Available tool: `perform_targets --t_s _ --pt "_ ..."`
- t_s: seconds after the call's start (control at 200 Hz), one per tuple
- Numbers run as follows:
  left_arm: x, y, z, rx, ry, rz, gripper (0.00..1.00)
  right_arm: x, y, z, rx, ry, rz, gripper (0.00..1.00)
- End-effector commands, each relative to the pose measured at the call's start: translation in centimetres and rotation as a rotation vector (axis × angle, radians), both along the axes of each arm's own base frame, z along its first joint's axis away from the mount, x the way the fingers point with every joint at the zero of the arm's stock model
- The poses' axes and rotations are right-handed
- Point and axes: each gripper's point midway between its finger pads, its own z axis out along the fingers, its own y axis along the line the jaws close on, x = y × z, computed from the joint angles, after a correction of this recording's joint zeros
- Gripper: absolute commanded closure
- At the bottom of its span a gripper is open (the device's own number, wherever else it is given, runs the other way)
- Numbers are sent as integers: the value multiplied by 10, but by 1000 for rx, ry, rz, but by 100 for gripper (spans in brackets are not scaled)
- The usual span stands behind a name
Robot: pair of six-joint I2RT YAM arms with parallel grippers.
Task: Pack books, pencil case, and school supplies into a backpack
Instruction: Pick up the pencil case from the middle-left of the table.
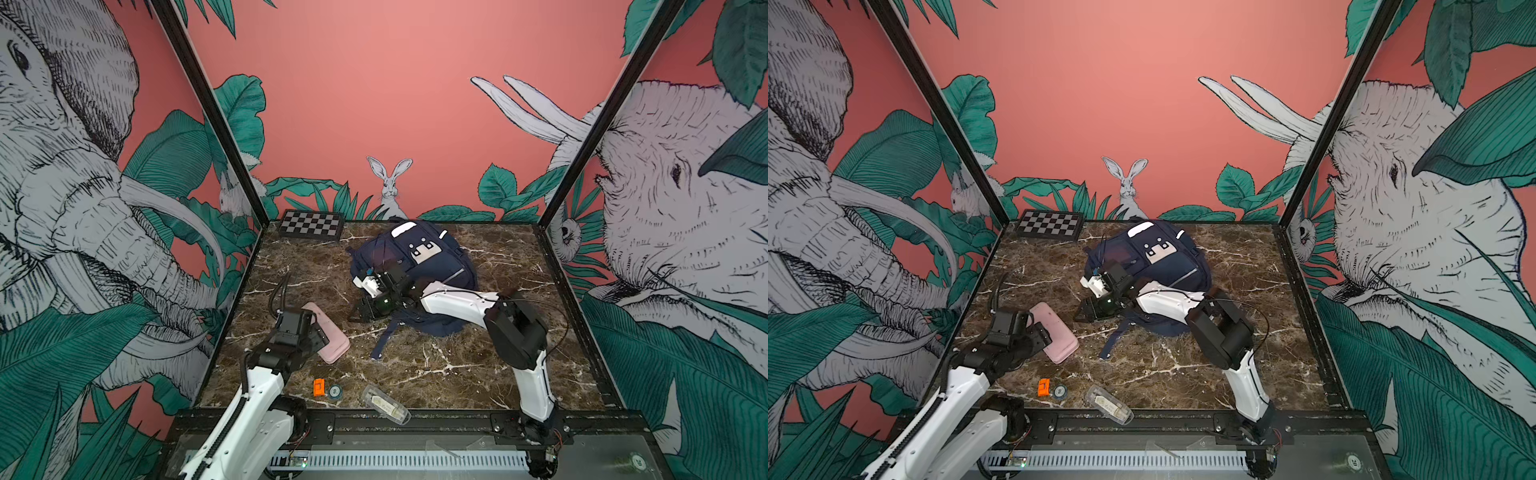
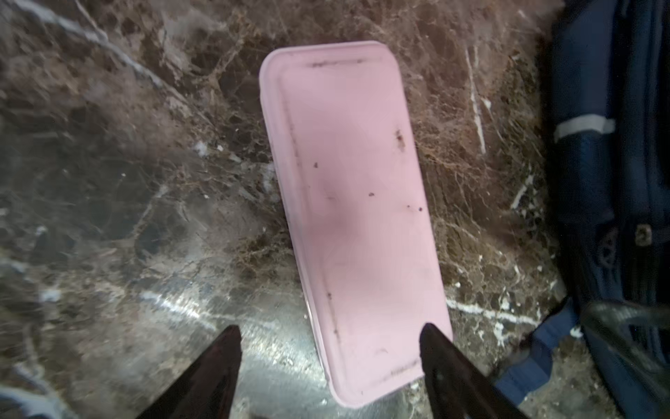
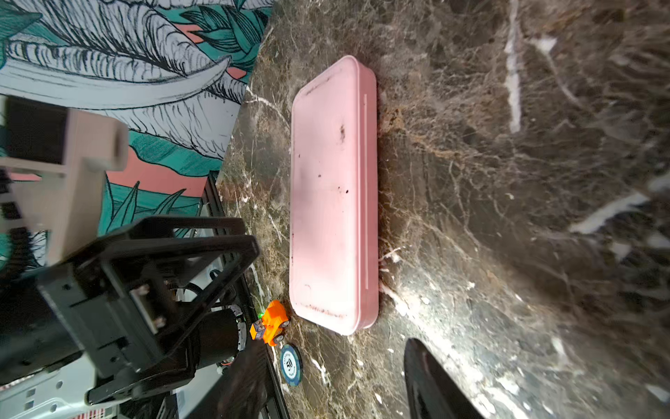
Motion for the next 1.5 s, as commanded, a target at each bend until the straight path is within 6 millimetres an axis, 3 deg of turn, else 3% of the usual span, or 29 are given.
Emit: perform_targets --t_s 0.0,0.1,0.39,0.635,0.99,1.29,1.49 --pt "13 -18 -15 -187 -34 15 24 0 19 14 62 -7 56 40" --pt "15 -15 -25 -184 -19 28 25 -2 28 3 37 5 78 40" --pt "22 10 -27 -80 -62 74 28 -1 45 -36 -21 44 96 40" --pt "26 9 -35 -53 -43 23 36 3 54 -58 -62 58 89 41" --pt "45 -17 -51 -124 20 -128 47 5 29 -67 -108 67 0 41" --pt "55 -41 -71 -193 67 -244 52 28 -5 -58 -118 47 -154 40" --pt "62 -52 -68 -183 81 -291 54 43 -8 -67 -117 65 -214 40"
